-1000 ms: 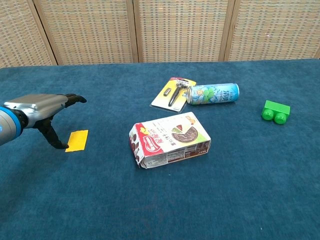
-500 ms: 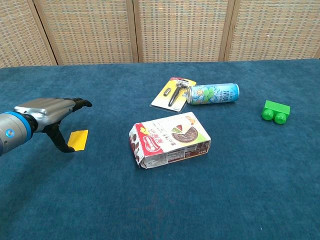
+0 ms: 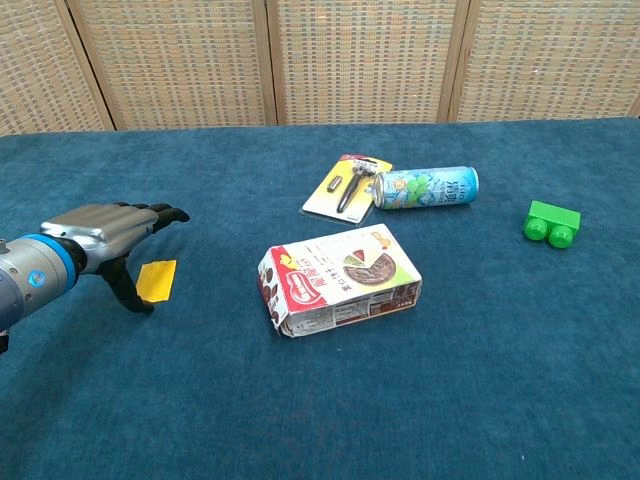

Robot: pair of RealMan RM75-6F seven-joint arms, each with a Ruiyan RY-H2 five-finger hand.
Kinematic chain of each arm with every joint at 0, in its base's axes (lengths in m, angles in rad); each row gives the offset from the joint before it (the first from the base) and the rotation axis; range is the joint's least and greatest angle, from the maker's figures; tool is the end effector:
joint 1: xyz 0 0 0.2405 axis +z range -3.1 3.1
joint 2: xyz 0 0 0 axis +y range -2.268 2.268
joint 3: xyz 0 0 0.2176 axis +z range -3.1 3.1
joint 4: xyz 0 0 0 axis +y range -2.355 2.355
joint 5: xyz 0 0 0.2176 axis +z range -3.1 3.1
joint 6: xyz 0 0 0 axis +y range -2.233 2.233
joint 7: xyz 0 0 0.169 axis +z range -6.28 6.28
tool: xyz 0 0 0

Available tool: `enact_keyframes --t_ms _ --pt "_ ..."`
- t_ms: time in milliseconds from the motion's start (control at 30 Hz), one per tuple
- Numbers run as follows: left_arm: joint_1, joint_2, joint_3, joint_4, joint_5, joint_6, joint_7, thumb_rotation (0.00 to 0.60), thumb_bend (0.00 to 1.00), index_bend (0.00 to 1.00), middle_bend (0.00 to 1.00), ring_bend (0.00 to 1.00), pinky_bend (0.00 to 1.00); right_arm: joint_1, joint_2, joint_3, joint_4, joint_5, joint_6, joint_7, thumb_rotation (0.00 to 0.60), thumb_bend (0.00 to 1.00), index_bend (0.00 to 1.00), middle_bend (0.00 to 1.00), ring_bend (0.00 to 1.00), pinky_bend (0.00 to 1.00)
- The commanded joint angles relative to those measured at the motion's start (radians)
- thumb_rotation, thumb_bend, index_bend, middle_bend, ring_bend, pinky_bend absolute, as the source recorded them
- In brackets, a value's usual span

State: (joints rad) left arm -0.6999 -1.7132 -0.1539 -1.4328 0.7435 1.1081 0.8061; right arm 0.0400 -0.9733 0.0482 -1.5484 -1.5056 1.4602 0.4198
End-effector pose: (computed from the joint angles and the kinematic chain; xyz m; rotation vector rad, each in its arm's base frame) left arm -0.1587 0.3210 -0.0652 -1.7327 -0.9330 -0.5233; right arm -0.3140 -0.1915 0.1839 1.2722 -1.0995 1.0215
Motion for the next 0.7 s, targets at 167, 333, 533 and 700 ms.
enact_keyframes --t_ms 167,333,533,700 --pt "-0.004 -0.013 0.003 0.023 -0.006 0.0 0.001 0.6 0.22 0.0 0.0 0.0 0.0 -0.001 0.001 0.0 -0.001 0.001 0.001 0.002 0.6 0.1 0.0 0.0 0.0 0.0" --pt "-0.003 -0.023 0.006 0.044 0.011 0.005 -0.015 0.6 0.27 0.0 0.0 0.0 0.0 -0.002 0.0 0.0 0.001 0.002 0.0 0.003 0.6 0.1 0.0 0.0 0.0 0.0" --pt "0.0 -0.029 0.012 0.064 0.036 0.012 -0.028 0.6 0.38 0.0 0.0 0.0 0.0 -0.001 0.0 0.001 0.001 0.002 0.001 0.003 0.6 0.1 0.0 0.0 0.0 0.0" --pt "0.003 -0.028 0.009 0.068 0.057 0.02 -0.045 0.6 0.44 0.0 0.0 0.0 0.0 -0.002 0.001 0.001 0.0 0.002 0.001 0.003 0.6 0.1 0.0 0.0 0.0 0.0"
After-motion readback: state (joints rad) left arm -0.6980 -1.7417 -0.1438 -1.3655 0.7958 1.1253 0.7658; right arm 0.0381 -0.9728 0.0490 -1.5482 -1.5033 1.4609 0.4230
